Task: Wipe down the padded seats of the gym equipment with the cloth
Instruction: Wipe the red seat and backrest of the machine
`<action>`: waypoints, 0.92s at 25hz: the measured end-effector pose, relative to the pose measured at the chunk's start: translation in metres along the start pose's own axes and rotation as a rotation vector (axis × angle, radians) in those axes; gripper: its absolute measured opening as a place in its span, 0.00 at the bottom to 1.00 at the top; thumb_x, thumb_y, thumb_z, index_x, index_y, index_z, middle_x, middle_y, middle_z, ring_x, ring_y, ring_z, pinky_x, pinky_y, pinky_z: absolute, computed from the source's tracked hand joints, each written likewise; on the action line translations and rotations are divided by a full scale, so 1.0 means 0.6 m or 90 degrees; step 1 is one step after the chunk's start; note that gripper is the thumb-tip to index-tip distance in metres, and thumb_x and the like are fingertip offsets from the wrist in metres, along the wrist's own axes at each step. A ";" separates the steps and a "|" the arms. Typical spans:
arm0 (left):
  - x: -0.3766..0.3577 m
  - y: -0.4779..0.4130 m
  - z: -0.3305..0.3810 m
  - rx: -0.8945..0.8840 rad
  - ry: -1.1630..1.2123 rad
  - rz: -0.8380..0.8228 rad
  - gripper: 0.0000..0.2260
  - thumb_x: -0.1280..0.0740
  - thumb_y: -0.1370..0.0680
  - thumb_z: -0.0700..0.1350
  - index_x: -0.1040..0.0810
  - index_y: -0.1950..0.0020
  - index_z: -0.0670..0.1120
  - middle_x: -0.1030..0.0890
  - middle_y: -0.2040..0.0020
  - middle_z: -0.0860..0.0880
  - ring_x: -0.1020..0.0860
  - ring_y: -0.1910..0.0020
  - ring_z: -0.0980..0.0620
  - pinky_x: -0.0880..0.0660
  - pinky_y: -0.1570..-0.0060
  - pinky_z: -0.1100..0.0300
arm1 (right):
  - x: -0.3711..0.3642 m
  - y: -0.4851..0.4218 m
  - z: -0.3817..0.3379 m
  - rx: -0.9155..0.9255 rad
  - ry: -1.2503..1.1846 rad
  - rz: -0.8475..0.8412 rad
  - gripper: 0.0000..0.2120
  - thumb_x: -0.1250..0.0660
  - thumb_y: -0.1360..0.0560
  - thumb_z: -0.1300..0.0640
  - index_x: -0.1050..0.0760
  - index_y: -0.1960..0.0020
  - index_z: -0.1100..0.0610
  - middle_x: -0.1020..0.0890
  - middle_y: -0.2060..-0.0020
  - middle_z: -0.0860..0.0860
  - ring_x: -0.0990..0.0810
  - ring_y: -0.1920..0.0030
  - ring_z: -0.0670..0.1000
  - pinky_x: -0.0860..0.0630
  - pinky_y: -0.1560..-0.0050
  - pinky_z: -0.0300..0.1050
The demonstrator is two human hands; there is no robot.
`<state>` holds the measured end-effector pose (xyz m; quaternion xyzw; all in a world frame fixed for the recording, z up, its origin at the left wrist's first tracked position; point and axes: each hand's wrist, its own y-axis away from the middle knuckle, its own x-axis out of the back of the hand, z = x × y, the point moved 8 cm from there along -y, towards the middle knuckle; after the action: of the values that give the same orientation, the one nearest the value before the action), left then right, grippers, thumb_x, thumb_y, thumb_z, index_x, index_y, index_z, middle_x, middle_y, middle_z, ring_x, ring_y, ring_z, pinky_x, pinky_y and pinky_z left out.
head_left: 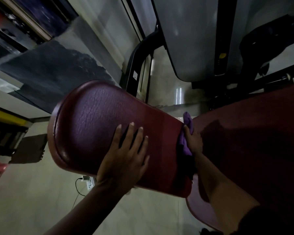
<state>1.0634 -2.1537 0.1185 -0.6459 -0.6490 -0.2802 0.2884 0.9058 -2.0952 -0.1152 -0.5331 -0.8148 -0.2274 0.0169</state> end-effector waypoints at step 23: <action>0.060 0.138 0.058 0.485 0.548 0.167 0.18 0.41 0.23 0.47 0.26 0.34 0.45 0.25 0.35 0.49 0.29 0.33 0.51 0.34 0.32 0.55 | 0.090 0.219 -0.144 0.211 -0.036 -0.092 0.20 0.38 0.23 0.55 0.34 0.31 0.54 0.23 0.41 0.48 0.25 0.42 0.46 0.32 0.44 0.33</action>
<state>1.1458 -2.1029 0.1206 -0.3993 -0.4431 -0.2263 0.7701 0.9791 -2.0392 0.0229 -0.4693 -0.8774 -0.0758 0.0651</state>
